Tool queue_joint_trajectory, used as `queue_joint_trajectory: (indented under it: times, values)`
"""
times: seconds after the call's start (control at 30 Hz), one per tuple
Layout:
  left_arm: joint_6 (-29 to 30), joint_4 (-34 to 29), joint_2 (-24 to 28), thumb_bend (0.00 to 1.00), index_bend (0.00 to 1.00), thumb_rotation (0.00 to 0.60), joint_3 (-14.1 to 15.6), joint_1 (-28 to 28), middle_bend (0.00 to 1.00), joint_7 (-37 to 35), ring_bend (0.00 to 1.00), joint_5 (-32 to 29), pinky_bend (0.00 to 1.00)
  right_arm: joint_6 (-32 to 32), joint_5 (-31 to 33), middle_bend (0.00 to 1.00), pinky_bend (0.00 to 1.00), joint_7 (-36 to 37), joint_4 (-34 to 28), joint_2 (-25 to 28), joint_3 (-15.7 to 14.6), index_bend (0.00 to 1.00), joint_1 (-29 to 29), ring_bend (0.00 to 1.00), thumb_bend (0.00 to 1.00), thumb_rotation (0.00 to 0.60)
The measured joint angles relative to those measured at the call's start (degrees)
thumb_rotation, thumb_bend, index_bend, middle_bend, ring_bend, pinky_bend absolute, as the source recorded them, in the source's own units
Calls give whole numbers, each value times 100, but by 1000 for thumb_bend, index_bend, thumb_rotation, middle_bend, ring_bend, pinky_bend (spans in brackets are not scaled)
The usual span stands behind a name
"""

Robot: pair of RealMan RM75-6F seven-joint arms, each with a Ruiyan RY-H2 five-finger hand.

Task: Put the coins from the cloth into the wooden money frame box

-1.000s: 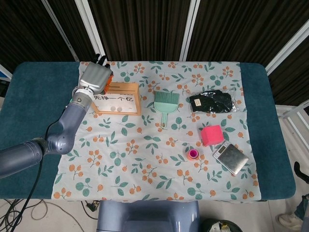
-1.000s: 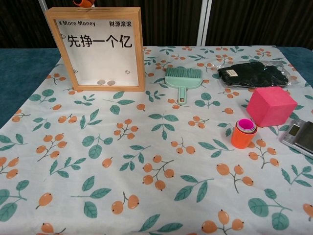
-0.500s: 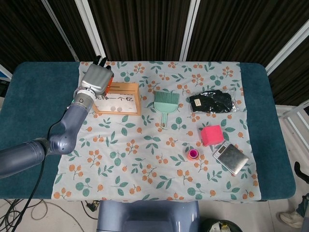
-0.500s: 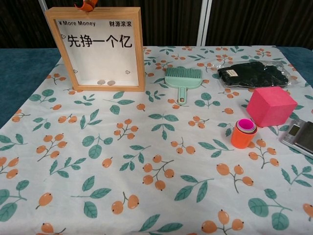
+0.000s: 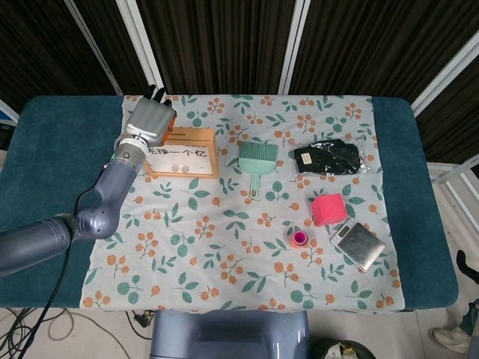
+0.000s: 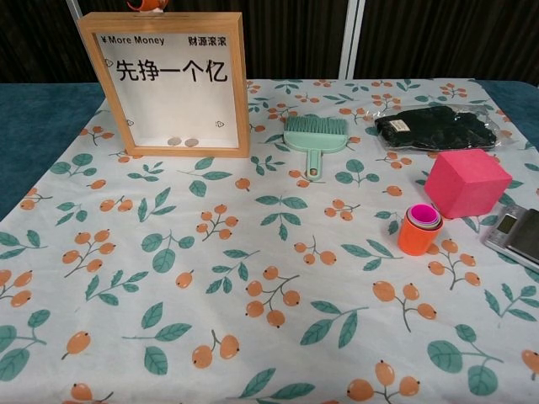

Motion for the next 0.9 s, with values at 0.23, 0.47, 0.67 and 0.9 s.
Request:
queue_joint_trajectory:
  times: [0.23,0.47,0.67,0.9]
  values:
    - [29,-22,-19,736,532,600,23,-27,241,39,0,-12,0,-9,20,26,0,2,-8,9,6,128,-1,0,395,600]
    - [64,-28,-37,736,532,600,27,-38,240,49,0,-10,0,-8,26,26,0,2,-18,17,9,128,-2,0,394,600]
    - [95,-37,-45,734,513,600,33,-45,231,70,0,-6,0,-7,32,26,0,-2,-19,14,10,128,0,0,395,600]
    - [124,-49,-43,692,502,600,54,-84,220,153,0,-128,0,-4,29,27,0,-5,-18,15,9,128,1,0,394,600]
